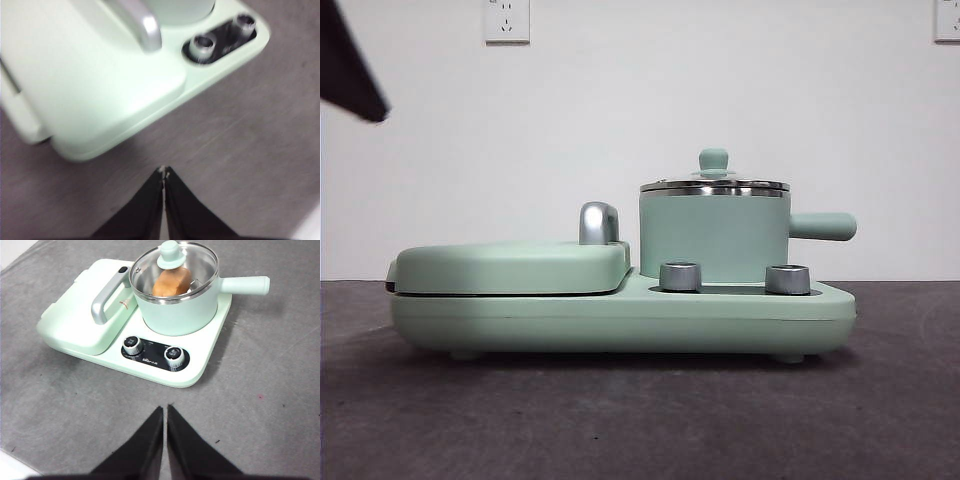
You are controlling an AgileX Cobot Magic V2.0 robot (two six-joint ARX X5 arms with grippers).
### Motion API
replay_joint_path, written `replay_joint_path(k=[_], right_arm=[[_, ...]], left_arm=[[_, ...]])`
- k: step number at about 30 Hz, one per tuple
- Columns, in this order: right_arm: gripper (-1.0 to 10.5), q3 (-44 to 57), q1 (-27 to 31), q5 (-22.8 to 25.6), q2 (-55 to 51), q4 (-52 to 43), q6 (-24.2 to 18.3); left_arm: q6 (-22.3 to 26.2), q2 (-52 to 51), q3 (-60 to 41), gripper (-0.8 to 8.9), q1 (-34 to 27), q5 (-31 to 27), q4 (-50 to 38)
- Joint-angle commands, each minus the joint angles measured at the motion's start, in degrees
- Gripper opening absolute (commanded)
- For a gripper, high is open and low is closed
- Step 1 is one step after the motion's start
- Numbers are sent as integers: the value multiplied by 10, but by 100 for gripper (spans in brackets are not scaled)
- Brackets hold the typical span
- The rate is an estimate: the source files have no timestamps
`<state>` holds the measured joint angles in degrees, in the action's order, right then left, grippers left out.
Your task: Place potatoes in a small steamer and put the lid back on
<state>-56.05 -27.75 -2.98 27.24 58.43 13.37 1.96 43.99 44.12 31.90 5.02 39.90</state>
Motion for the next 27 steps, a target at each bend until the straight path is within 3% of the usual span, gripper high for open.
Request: replay_joint_path(k=[1, 4, 6, 9, 11, 15, 17, 19, 21, 27], right_arm=[[8, -6, -3, 1, 3, -6, -5], [8, -6, -3, 1, 3, -6, -5], [8, -6, -3, 0, 3, -6, -5], [8, -6, -4, 0, 3, -6, -5], [8, -6, -3, 3, 3, -6, -5], [8, -6, -3, -2, 3, -6, -5], [8, -6, -3, -2, 3, -6, -5], [8, -6, -3, 5, 3, -7, -5], [8, -6, -4, 7, 3, -6, -5], [8, -6, -3, 4, 3, -9, -5]], left_arm=[[76, -12, 7, 7, -3, -84, 14], [44, -41, -8, 7, -16, -148, 9], [51, -87, -47, 7, -48, -169, -76], [16, -194, -161, 6, -116, -141, -263], [-1, -265, -236, 6, -160, -143, -309], [3, -390, -356, 6, -227, -144, -331], [-19, -436, -402, 6, -251, -144, -330], [-42, -438, -432, 6, -272, -145, -338], [-42, -433, -433, 6, -285, -140, -290], [-42, -430, -432, 6, -289, -140, -301]])
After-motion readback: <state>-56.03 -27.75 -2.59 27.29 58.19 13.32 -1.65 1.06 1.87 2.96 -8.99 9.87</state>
